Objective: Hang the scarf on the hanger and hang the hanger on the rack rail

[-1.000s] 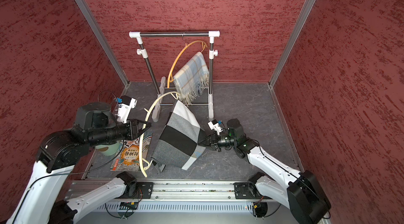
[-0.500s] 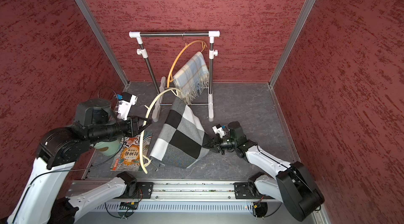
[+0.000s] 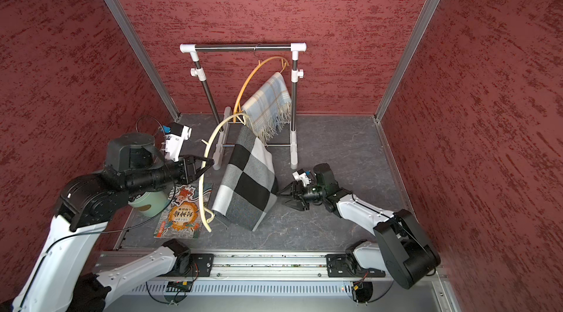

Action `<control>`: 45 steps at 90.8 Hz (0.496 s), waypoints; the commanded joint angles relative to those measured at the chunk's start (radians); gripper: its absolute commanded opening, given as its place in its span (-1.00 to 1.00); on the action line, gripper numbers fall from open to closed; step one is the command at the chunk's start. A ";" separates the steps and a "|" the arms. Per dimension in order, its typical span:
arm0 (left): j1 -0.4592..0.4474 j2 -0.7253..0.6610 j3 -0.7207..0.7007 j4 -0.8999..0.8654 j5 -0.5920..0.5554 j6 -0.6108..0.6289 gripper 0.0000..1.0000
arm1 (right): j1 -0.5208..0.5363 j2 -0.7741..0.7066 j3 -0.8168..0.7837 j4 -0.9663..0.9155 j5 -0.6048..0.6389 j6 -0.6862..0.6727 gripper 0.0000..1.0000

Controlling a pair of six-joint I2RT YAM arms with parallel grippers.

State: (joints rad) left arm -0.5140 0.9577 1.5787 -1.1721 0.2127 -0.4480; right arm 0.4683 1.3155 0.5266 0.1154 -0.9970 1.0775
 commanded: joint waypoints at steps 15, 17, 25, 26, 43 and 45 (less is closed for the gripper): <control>0.012 -0.007 0.035 0.181 0.049 -0.006 -1.00 | -0.009 0.019 0.101 -0.403 0.228 -0.356 0.48; 0.012 -0.008 0.033 0.185 0.064 -0.002 -1.00 | -0.009 0.015 0.094 -0.380 0.219 -0.347 0.48; 0.015 -0.009 0.034 0.180 0.132 0.018 -1.00 | -0.008 -0.015 0.088 -0.318 0.207 -0.344 0.49; 0.016 -0.008 0.035 0.178 0.139 0.020 -1.00 | -0.008 -0.021 0.089 -0.313 0.207 -0.348 0.49; 0.030 0.044 0.139 0.020 0.252 0.041 -1.00 | -0.009 -0.140 0.130 -0.297 0.226 -0.447 0.49; 0.031 0.050 0.151 -0.001 0.260 0.043 -1.00 | -0.008 -0.156 0.134 -0.296 0.230 -0.463 0.49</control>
State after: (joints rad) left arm -0.4934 1.0023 1.6344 -1.1904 0.3523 -0.4427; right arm 0.4664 1.2453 0.6212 -0.2058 -0.8017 0.7185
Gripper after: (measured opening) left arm 0.147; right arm 0.743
